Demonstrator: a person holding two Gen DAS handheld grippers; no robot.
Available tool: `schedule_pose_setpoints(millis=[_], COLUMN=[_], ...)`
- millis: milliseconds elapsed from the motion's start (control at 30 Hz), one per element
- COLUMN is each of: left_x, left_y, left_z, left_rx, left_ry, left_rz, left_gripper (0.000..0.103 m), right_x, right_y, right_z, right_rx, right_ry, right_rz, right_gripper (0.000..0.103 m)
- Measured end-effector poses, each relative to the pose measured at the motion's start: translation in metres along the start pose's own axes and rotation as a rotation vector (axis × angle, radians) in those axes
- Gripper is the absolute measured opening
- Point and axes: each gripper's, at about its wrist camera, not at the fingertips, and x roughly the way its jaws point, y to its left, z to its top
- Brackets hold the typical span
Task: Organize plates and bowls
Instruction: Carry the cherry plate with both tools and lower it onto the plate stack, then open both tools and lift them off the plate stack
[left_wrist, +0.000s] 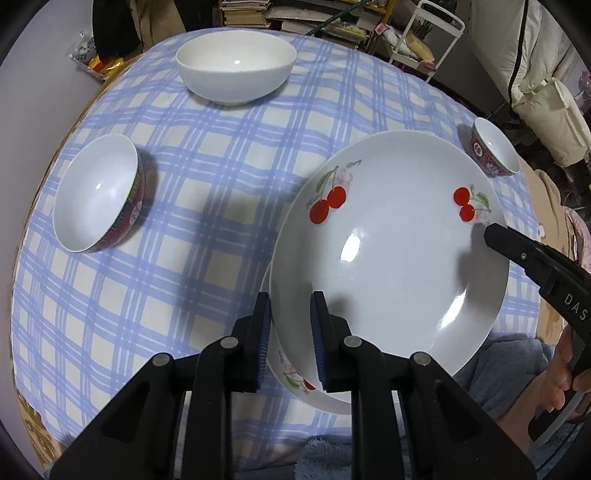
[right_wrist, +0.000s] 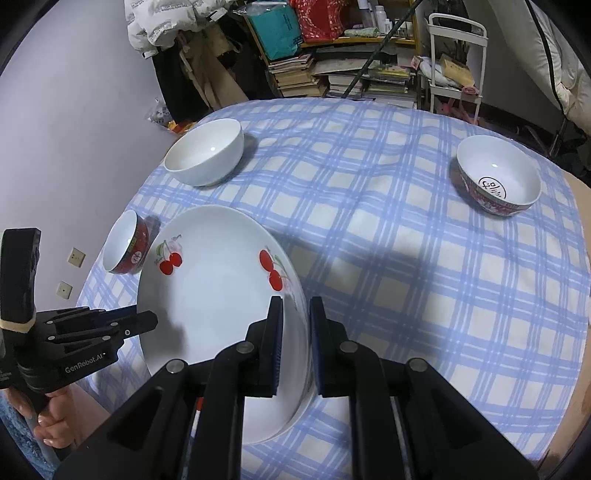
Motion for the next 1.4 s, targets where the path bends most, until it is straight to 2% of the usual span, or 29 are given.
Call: schedule_pose_setpoints(millis=[400, 433, 467, 500, 533, 600, 667, 700, 767, 833, 933, 1033, 1233, 1267, 1333, 1400], left_x=[0.024, 0.024, 0.022, 0.019, 0.015, 0.015, 0.027, 0.03, 0.025, 0.018, 0.015, 0.014, 0.006, 0.005, 0.001, -0.004], left_y=[-0.01, -0.01, -0.011, -0.015, -0.021, -0.035, -0.031, -0.025, -0.017, -0.01, -0.007, -0.007, -0.009, -0.007, -0.004, 0.001], left_z=[-0.009, -0.009, -0.01, -0.01, -0.01, -0.012, -0.013, -0.014, -0.013, -0.009, -0.008, -0.012, -0.009, -0.008, -0.005, 0.002], left_rx=[0.055, 0.053, 0.052, 0.052, 0.077, 0.139, 0.131, 0.116, 0.097, 0.071, 0.056, 0.066, 0.048, 0.04, 0.031, 0.019], left_ry=[0.07, 0.073, 0.078, 0.09, 0.065, 0.018, 0.072, 0.084, 0.063, 0.042, 0.029, 0.026, 0.001, -0.004, -0.01, -0.028], left_rz=[0.047, 0.027, -0.07, -0.171, -0.169, -0.002, 0.003, 0.019, 0.053, 0.043, 0.041, 0.069, 0.113, 0.117, 0.137, 0.16], left_gripper=[0.019, 0.016, 0.011, 0.014, 0.015, 0.015, 0.015, 0.015, 0.015, 0.015, 0.015, 0.015, 0.018, 0.019, 0.019, 0.02], right_x=[0.02, 0.022, 0.023, 0.023, 0.026, 0.032, 0.042, 0.044, 0.042, 0.034, 0.023, 0.018, 0.018, 0.018, 0.016, 0.014], right_y=[-0.005, -0.005, -0.006, -0.005, -0.004, 0.007, 0.017, 0.017, 0.012, 0.009, 0.006, 0.007, 0.006, 0.006, 0.008, 0.011], right_z=[-0.001, -0.002, -0.003, -0.003, -0.004, -0.008, -0.014, -0.015, -0.014, -0.011, -0.006, -0.004, -0.002, -0.001, 0.002, 0.007], right_rx=[0.007, 0.01, 0.013, 0.015, 0.017, -0.017, -0.082, -0.08, -0.058, -0.047, 0.0, -0.001, 0.014, 0.011, 0.01, 0.004], right_ry=[0.047, 0.054, 0.06, 0.061, 0.077, 0.098, 0.118, 0.125, 0.124, 0.092, 0.055, 0.025, 0.025, 0.019, 0.0, -0.017], right_rz=[-0.008, -0.006, 0.0, 0.022, 0.058, 0.049, -0.06, -0.076, -0.061, -0.068, 0.011, 0.002, 0.01, 0.011, 0.014, 0.02], right_gripper=[0.016, 0.016, 0.014, 0.009, 0.007, 0.007, 0.008, 0.008, 0.008, 0.008, 0.008, 0.008, 0.009, 0.011, 0.019, 0.045])
